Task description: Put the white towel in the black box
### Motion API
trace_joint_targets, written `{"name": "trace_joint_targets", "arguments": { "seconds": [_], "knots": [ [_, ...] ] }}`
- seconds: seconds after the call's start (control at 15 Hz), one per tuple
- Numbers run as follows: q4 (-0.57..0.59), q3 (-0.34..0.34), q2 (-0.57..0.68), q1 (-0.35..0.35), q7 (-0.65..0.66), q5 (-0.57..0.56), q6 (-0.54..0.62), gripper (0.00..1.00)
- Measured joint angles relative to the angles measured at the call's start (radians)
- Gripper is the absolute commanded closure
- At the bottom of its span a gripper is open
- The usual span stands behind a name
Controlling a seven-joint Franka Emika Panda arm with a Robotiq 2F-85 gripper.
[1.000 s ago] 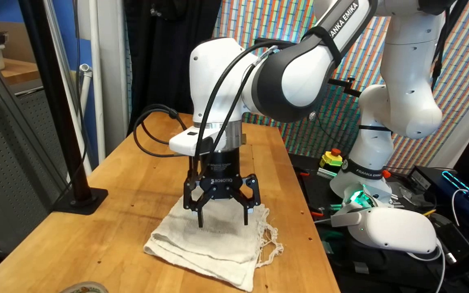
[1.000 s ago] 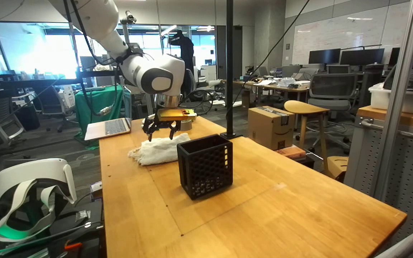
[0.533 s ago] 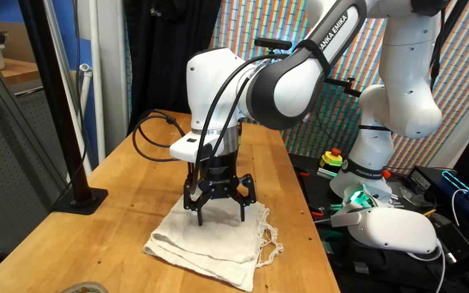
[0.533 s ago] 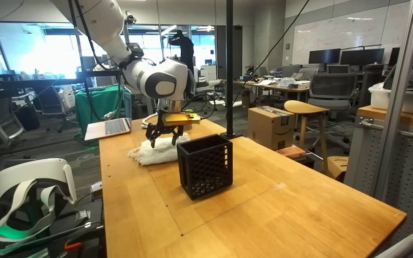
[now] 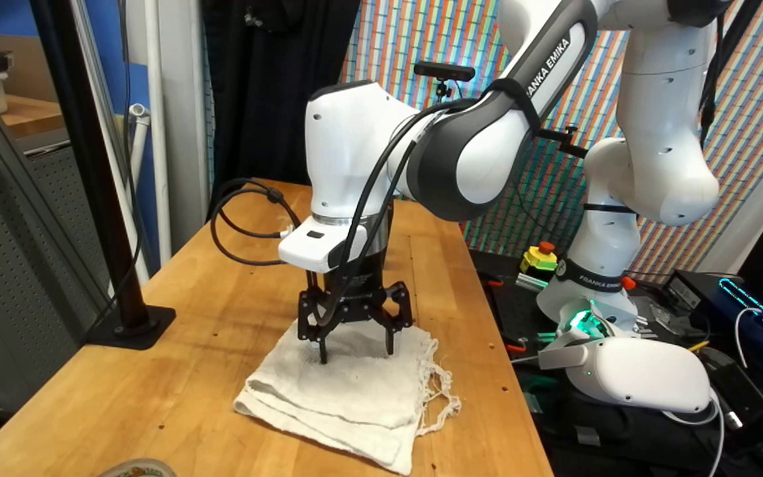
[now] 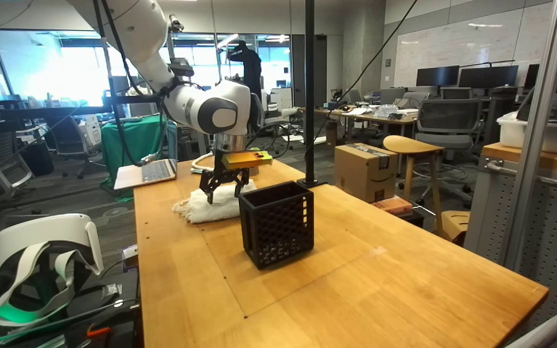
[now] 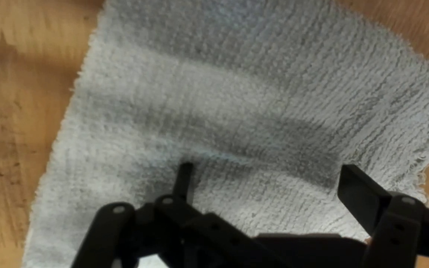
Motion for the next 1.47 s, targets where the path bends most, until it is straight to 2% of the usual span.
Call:
{"name": "trace_joint_targets", "arguments": {
  "seconds": [0.27, 0.33, 0.4, 0.47, 1.0, 1.13, 1.27, 1.47],
  "knots": [
    [0.0, 0.002, 0.022, 0.009, 0.004, 0.0, 0.041, 0.0],
    [0.0, 0.002, 0.029, 0.009, 0.005, 0.0, 0.052, 0.25],
    [0.0, 0.001, 0.036, 0.009, 0.007, 0.0, 0.062, 0.26],
    [0.0, 0.001, 0.04, 0.008, 0.01, 0.0, 0.069, 0.32],
    [0.002, 0.0, 0.04, 0.0, 0.056, 0.0, 0.119, 0.95],
    [0.002, -0.001, 0.038, -0.005, 0.08, 0.0, 0.15, 0.96],
    [-0.002, -0.002, 0.025, -0.014, 0.115, 0.002, 0.201, 0.92],
    [-0.041, -0.001, -0.044, -0.037, 0.17, 0.019, 0.298, 0.92]
  ]
}}
